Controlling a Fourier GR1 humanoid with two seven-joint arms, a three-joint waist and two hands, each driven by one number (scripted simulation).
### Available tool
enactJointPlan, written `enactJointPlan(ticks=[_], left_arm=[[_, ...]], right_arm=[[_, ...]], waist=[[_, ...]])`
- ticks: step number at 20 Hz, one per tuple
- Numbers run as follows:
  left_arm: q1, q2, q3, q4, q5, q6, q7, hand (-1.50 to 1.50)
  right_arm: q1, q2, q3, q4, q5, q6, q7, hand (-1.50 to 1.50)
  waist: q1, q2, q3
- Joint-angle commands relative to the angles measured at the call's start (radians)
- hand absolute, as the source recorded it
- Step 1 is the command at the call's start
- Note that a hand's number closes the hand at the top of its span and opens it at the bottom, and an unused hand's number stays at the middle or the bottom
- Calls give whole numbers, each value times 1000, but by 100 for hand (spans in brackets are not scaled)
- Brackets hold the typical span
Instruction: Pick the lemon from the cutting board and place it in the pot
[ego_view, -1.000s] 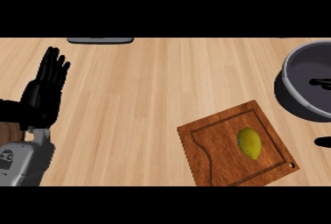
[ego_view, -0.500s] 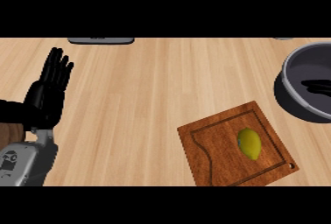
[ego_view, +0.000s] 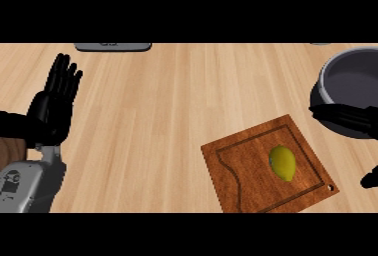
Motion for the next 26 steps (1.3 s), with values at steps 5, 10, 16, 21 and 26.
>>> enactJointPlan(ticks=[5,10,16,21,26], left_arm=[[31,-12,7,-81,-31,-4,46,0],[26,-61,23,0,-38,-24,-15,0],[13,-76,34,-17,-80,-13,10,0],[-17,-48,61,-12,-80,-48,44,0],[31,-44,72,-113,-74,-63,85,0]], right_arm=[[51,94,12,18,132,37,18,-150],[104,179,17,-26,228,-6,33,-150],[59,263,-41,-80,263,61,80,-150],[66,334,-40,-63,357,17,137,-150],[48,381,-36,31,455,-22,115,-150]], waist=[[3,0,1],[-4,0,0],[-3,-1,0],[-2,0,0],[3,0,0]])
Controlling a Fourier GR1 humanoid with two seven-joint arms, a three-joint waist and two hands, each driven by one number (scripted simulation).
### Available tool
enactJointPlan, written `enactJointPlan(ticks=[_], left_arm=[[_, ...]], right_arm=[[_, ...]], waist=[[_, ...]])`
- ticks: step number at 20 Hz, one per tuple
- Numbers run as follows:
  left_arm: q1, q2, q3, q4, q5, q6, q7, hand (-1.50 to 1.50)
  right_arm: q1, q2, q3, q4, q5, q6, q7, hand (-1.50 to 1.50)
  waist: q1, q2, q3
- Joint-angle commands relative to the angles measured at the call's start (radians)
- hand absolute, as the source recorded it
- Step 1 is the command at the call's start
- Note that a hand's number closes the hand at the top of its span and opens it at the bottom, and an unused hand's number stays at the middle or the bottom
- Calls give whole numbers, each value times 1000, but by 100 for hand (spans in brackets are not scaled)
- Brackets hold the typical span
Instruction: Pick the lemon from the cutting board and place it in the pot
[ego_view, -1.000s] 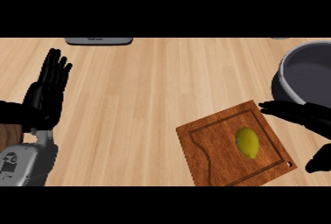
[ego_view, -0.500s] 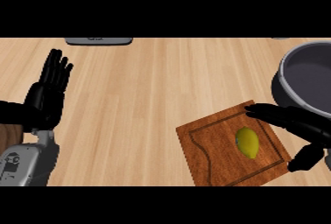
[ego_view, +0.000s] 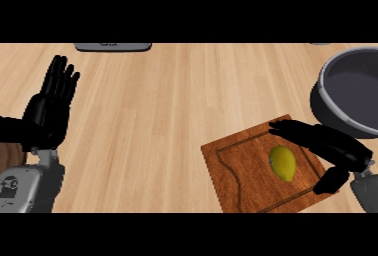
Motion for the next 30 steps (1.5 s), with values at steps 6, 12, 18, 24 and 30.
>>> enactJointPlan(ticks=[6,12,18,24,30], left_arm=[[-11,-48,-3,4,-50,19,-10,0],[-53,-26,36,20,-34,-7,44,0],[-29,-34,34,67,-37,-37,-23,0],[-64,-39,61,84,-37,-18,-28,0],[7,-10,63,-29,-21,-52,21,0]], right_arm=[[-68,104,-18,195,127,-63,-84,-150],[-48,201,-1,166,168,-56,-38,-150],[-10,226,85,199,245,-205,-199,150],[39,236,77,191,275,-263,-241,150],[78,222,22,15,266,-222,-163,150]], waist=[[2,1,0],[-2,0,0],[-4,1,0],[-7,0,0],[-7,-3,0]])
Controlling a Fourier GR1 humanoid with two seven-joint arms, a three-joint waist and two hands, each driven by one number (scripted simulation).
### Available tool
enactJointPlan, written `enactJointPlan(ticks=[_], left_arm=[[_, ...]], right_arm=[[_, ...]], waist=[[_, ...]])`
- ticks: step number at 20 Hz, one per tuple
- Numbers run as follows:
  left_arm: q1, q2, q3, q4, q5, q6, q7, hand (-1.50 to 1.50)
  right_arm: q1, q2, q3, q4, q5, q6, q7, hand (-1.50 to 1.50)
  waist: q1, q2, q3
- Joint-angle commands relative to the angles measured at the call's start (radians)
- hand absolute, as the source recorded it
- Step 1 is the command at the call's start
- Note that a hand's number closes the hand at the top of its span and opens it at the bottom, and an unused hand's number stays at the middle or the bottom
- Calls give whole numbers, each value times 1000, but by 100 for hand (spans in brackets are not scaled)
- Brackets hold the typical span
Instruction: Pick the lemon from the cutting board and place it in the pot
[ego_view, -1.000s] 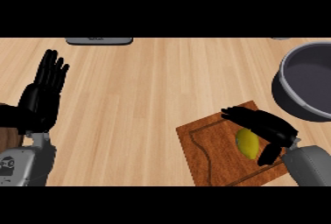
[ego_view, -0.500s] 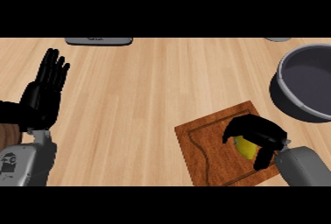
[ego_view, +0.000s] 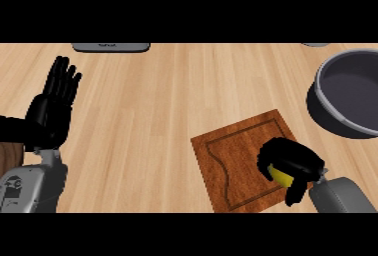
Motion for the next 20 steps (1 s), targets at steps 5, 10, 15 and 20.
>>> enactJointPlan(ticks=[5,10,15,20], left_arm=[[-30,16,4,3,10,-22,17,0],[-29,-5,-14,0,12,-28,-2,0],[-48,-6,-32,-2,4,-33,3,0],[-78,-21,-51,13,-2,-31,11,0]], right_arm=[[-142,157,-177,14,31,-54,401,150],[-241,226,-345,88,83,-147,768,150],[-424,258,-455,113,207,-284,1130,150],[-601,237,-490,171,421,-377,1466,150]], waist=[[35,18,15],[73,43,10],[98,35,9],[106,39,10]])
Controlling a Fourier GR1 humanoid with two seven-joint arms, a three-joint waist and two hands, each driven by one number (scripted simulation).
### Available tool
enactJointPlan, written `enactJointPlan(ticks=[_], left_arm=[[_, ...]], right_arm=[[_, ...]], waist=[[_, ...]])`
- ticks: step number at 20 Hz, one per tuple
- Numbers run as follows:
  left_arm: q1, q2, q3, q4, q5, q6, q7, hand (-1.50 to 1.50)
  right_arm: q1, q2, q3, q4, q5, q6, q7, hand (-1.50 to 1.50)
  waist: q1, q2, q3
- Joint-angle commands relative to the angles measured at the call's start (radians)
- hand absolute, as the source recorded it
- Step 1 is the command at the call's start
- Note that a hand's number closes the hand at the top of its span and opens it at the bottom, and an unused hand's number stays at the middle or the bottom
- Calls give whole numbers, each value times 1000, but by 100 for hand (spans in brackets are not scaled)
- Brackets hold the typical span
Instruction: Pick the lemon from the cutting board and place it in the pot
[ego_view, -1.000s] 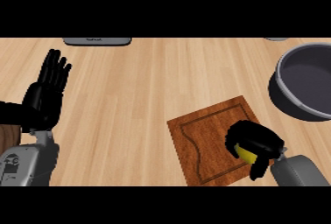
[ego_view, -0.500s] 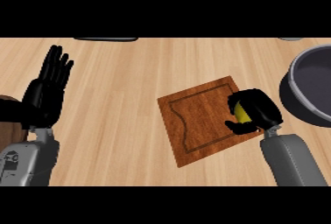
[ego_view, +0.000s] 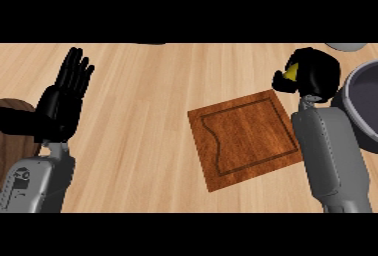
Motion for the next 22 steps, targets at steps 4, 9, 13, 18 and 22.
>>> enactJointPlan(ticks=[4,9,13,18,22], left_arm=[[-11,-8,-13,8,-14,4,-10,0],[-40,-1,31,28,11,19,8,0],[3,4,26,10,-10,27,14,0],[57,18,47,2,3,2,-13,0],[51,16,46,-8,-7,16,11,0]], right_arm=[[-256,-43,-58,113,305,-135,457,150],[-379,-76,-69,245,447,-184,630,150],[-398,-107,-108,360,463,-191,645,150],[-336,-128,-150,345,435,-162,623,150],[-231,-187,-186,268,365,-210,531,150]], waist=[[11,0,2],[-32,-10,6],[-59,-20,7],[-81,-27,7],[-95,-30,7]])
